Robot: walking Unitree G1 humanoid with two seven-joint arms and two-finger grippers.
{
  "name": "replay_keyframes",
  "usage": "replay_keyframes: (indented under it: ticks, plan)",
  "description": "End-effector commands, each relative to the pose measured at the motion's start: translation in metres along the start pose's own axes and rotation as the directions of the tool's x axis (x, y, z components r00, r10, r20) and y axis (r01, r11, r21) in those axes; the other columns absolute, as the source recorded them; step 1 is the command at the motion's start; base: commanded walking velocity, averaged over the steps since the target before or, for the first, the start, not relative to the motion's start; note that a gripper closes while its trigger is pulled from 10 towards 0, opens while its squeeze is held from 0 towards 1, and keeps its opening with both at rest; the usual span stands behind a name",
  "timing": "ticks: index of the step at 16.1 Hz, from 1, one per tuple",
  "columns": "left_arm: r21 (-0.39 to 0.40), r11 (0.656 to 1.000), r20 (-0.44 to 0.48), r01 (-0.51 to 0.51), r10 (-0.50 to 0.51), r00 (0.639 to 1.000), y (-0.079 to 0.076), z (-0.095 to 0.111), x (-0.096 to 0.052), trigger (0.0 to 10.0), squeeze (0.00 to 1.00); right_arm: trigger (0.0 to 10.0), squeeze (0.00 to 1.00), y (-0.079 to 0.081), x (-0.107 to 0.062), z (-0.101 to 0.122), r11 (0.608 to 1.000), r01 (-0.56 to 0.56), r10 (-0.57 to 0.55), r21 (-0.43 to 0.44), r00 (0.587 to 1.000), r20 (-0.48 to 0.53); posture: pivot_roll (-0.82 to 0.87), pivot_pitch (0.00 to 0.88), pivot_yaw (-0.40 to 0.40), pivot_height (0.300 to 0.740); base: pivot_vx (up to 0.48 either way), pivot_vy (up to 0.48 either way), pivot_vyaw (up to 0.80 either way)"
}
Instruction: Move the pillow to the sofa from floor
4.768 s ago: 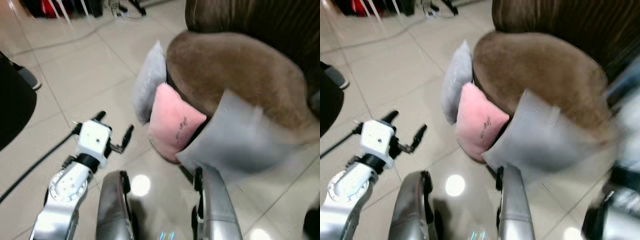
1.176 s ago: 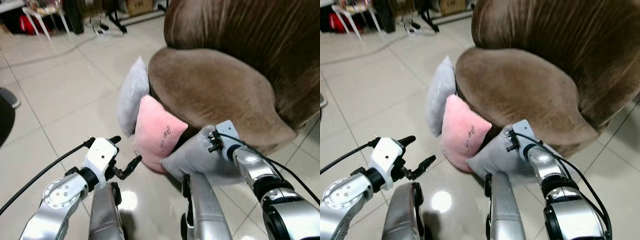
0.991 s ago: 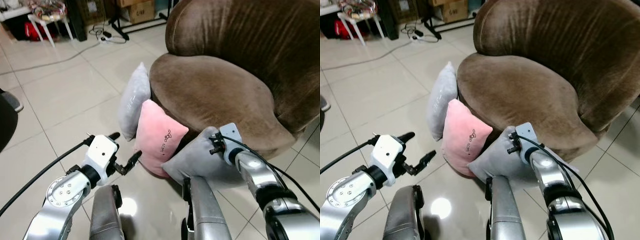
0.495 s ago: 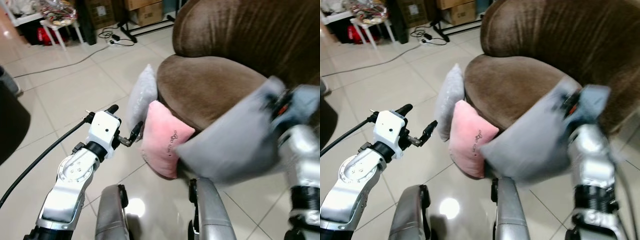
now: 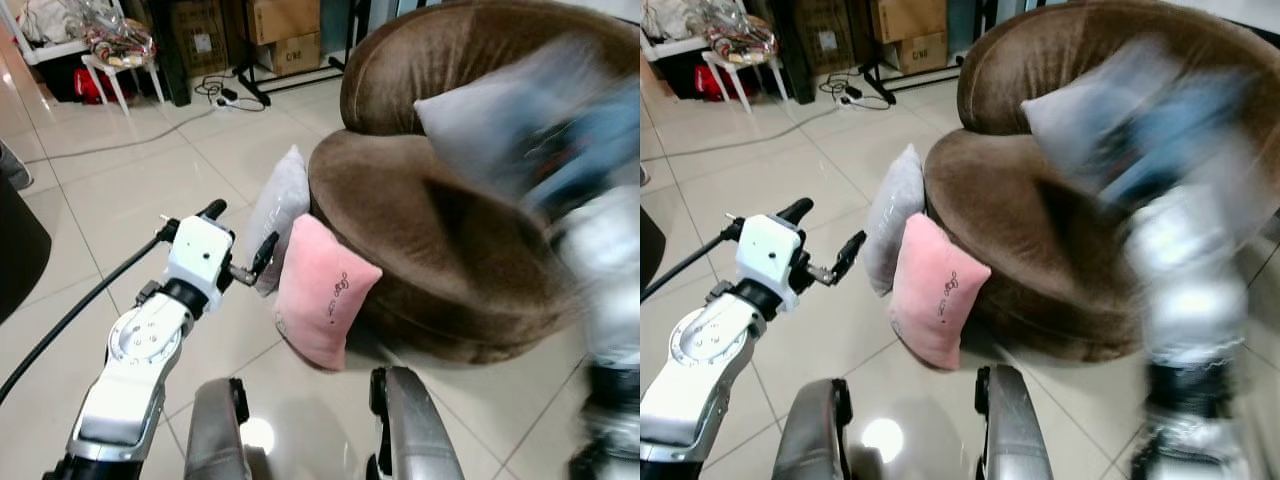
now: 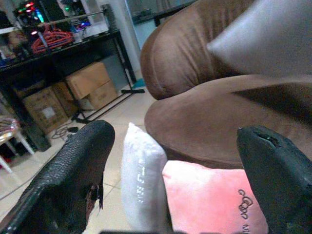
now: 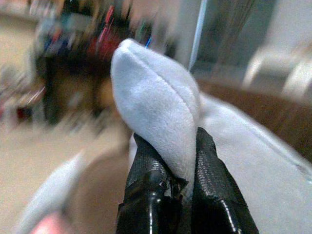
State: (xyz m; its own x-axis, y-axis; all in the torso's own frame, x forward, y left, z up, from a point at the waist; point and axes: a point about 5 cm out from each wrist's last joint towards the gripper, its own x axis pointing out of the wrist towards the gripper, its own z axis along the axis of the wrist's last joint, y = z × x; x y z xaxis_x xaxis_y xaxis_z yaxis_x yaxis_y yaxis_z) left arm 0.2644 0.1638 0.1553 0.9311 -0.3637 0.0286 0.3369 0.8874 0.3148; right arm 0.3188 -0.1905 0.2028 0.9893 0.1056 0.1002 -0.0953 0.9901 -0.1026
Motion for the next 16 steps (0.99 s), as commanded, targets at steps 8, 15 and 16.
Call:
replay_keyframes:
  ticks: [8, 15, 16]
  plan:
    - [0.015, 0.995, -0.023, -0.1, 0.1, 0.995, 0.006, -0.003, 0.007, 10.0, 0.0, 10.0, 0.0, 0.069, -0.006, -0.026, 0.99, -0.127, 0.131, 0.059, 0.989, -0.068, -0.05, 0.0, -0.009, 0.593, 0.0, 0.0, 0.0]
    - [0.021, 0.967, -0.121, -0.256, 0.256, 0.959, 0.026, -0.024, -0.003, 10.0, 0.0, 10.0, 0.0, 0.054, -0.022, -0.049, 0.995, -0.008, 0.019, 0.098, 0.993, -0.119, -0.04, 0.0, -0.016, 0.661, 0.0, 0.0, 0.0]
    - [0.017, 0.965, -0.126, -0.263, 0.263, 0.956, 0.026, -0.025, -0.004, 10.0, 0.0, 10.0, 0.0, 0.054, -0.025, -0.05, 0.994, -0.003, 0.017, 0.11, 0.992, -0.123, -0.04, 0.0, -0.018, 0.671, 0.0, 0.0, 0.0]
